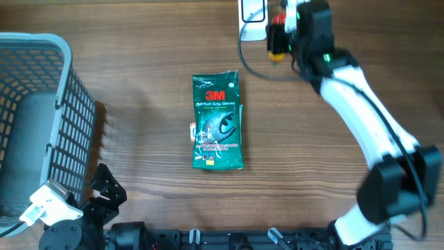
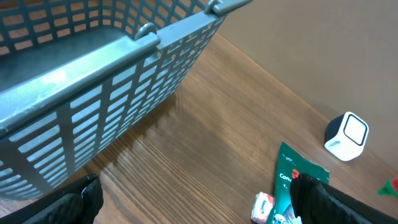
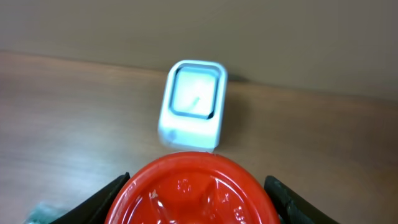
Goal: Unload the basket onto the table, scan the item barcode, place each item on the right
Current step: 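Carry the sauce bottle up to the white scanner, cap first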
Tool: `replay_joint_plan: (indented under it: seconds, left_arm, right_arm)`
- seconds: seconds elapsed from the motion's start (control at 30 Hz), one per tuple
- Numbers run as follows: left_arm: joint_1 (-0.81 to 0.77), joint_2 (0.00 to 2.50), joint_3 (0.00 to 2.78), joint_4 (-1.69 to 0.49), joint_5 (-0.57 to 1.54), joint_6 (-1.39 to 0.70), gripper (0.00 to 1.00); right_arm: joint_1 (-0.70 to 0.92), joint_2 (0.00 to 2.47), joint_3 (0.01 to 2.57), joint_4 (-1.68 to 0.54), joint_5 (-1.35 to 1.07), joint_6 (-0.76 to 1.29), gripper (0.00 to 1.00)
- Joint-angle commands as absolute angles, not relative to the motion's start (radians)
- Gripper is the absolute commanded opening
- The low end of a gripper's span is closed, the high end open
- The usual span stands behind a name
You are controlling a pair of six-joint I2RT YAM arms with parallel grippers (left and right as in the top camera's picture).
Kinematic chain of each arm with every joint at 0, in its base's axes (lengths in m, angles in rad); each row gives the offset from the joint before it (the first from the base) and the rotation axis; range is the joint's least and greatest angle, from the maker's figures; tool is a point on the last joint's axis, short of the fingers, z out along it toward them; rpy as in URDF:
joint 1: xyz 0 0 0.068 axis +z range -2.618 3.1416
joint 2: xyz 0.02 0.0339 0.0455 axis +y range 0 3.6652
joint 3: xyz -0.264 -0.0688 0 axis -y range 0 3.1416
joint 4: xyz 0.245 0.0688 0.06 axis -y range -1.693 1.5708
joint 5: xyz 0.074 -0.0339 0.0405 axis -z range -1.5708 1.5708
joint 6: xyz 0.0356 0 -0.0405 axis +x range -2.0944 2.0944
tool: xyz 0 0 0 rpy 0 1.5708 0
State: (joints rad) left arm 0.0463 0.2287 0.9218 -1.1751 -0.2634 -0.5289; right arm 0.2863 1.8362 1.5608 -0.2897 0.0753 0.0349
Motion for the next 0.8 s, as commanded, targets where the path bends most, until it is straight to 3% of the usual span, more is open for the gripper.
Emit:
replay_joint_plan:
  seconds: [0.0,0.2,0.43,0.77]
  left_arm:
    - [0.052,0.222,0.922,-1.173,-0.270,-0.521,1.00]
    - [0.052,0.222,0.922,-1.174,-0.270,-0.521,1.00]
    - [0.052,0.222,0.922,-1.174,-0.270,-0.521,1.00]
    - [0.052,0.222,0.922,-1.174,-0.270,-0.521,1.00]
  right_arm:
    - [0.289,2.031,1.829,-0.297,0.266,-0.101,0.54]
    - [0.367,2.325,2.144,-0.268,0.463,-0.329,0.52]
    - [0.500,2.522,2.154,0.179,0.789,-0.886,0.51]
    - [0.524,2.555,2.154,0.262,0.865,-1.073,0.51]
